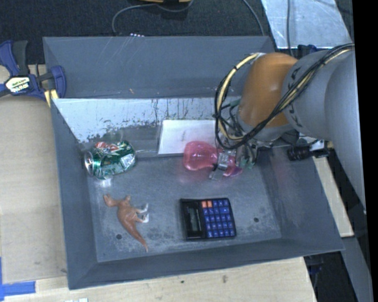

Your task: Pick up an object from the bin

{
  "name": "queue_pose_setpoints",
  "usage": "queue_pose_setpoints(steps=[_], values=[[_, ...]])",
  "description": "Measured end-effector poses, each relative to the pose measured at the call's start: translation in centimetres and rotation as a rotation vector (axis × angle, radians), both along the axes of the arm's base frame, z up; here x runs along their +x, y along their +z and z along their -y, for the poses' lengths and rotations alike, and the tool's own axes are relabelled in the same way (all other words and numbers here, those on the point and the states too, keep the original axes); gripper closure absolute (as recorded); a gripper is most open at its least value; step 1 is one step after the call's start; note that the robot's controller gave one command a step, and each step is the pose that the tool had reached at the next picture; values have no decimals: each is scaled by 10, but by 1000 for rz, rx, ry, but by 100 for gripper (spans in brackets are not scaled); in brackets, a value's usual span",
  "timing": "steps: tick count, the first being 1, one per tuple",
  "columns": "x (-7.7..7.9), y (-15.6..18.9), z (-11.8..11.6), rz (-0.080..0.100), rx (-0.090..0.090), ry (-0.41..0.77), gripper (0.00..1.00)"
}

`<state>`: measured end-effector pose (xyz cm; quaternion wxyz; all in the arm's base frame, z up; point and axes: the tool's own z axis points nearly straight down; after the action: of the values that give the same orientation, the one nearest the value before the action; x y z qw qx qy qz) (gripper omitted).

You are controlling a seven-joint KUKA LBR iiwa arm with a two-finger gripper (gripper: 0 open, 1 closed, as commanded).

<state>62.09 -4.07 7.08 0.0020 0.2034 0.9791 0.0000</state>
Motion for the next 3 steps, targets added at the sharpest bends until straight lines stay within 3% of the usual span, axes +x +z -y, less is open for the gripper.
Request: queue_pose_setpoints(steps=[3], values=[[0, 12, 0, 4, -1, 1, 100]])
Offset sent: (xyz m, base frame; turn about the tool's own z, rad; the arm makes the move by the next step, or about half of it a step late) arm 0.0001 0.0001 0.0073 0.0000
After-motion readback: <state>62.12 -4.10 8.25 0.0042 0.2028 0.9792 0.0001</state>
